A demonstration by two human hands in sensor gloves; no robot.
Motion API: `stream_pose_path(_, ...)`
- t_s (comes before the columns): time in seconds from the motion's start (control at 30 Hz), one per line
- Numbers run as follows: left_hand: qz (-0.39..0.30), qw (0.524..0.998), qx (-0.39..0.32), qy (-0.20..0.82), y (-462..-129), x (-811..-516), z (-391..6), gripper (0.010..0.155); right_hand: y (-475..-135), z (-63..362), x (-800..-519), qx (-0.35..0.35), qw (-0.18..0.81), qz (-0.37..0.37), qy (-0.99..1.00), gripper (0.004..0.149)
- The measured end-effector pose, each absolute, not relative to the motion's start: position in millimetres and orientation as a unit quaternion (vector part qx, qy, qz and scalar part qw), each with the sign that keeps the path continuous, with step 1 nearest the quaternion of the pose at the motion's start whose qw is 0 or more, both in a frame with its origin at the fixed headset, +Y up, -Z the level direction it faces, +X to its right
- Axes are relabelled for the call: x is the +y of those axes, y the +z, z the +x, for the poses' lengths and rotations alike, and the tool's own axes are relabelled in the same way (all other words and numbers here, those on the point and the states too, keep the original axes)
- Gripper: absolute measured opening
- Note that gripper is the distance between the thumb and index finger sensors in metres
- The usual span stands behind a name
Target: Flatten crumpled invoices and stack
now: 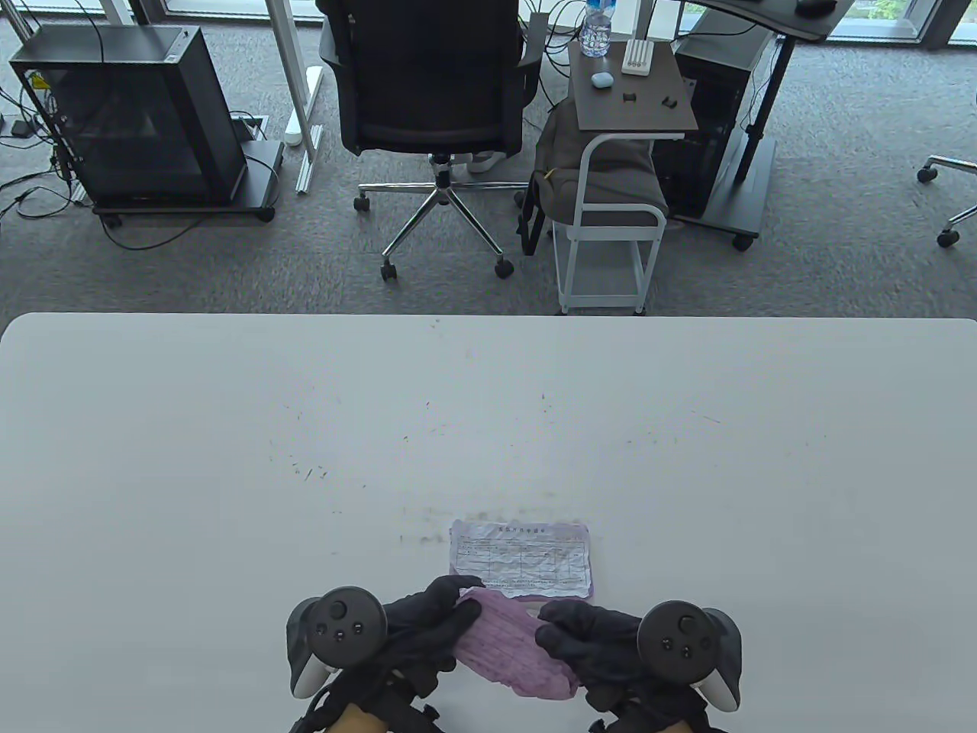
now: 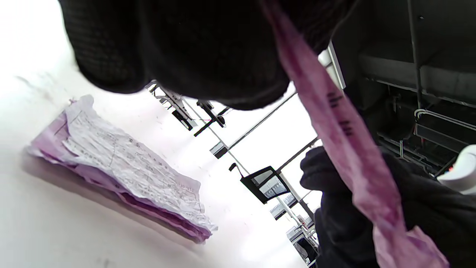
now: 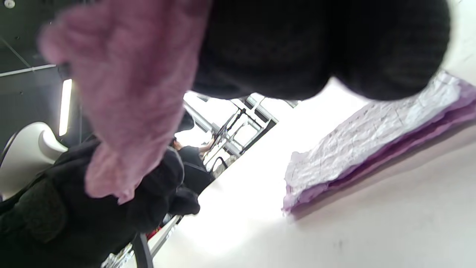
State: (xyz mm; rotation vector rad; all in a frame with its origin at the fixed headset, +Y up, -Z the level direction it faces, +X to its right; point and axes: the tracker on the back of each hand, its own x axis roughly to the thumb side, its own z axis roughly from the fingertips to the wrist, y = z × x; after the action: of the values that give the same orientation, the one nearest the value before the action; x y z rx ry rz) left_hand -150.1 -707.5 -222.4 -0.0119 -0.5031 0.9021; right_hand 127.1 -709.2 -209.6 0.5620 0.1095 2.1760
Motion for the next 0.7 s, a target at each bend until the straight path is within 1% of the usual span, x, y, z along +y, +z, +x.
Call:
stream_pose_path(0.07, 0.017, 0.872, -0.252, 0.419, -219.8, -702.2, -148.2, 0.043, -210.5, 124.7, -711.3, 0.082, 0.401, 0.240, 0.880, 0.047)
stream_pose_path(0.17, 0.034, 0.883, -0.260, 0.389, -217.5, -698.0, -147.4, 0.043, -211.4, 123.2, -711.5, 0.095, 0.366, 0.237, 0.895, 0.042)
stream_pose_path(0.27, 0.042, 0.882, -0.247, 0.399, -218.2, -698.6, -152.7, 0.043, -212.2, 130.9, -709.0, 0.052, 0.351, 0.207, 0.912, 0.040)
stream_pose_path(0.33, 0.031, 0.878, -0.235, 0.416, -219.3, -701.5, -155.2, 0.043, -213.5, 137.2, -707.1, 0.034, 0.371, 0.202, 0.906, 0.040)
stream_pose_path(0.43, 0.007, 0.881, -0.216, 0.420, -222.4, -707.7, -156.7, 0.043, -215.7, 151.7, -704.3, -0.005, 0.464, 0.184, 0.867, 0.040)
stream_pose_path(0.5, -0.021, 0.885, -0.215, 0.413, -224.4, -712.5, -154.9, 0.043, -216.9, 157.7, -706.1, -0.012, 0.519, 0.171, 0.837, 0.041)
stream_pose_path(0.53, -0.044, 0.887, -0.215, 0.406, -225.7, -715.7, -152.8, 0.042, -217.1, 158.6, -707.8, -0.003, 0.526, 0.163, 0.834, 0.040)
stream_pose_path(0.57, -0.060, 0.890, -0.215, 0.398, -226.1, -717.8, -151.6, 0.043, -217.2, 158.9, -709.3, 0.006, 0.522, 0.156, 0.838, 0.041)
stream_pose_path(0.6, -0.078, 0.897, -0.213, 0.379, -227.2, -721.0, -150.1, 0.043, -217.6, 159.3, -711.9, 0.013, 0.496, 0.145, 0.856, 0.041)
stream_pose_path(0.63, -0.093, 0.902, -0.211, 0.365, -228.0, -723.3, -149.3, 0.043, -218.4, 158.5, -714.4, 0.024, 0.465, 0.140, 0.874, 0.041)
stream_pose_path(0.7, -0.140, 0.917, -0.206, 0.312, -230.0, -733.3, -146.6, 0.043, -220.1, 154.5, -722.1, 0.066, 0.396, 0.137, 0.906, 0.042)
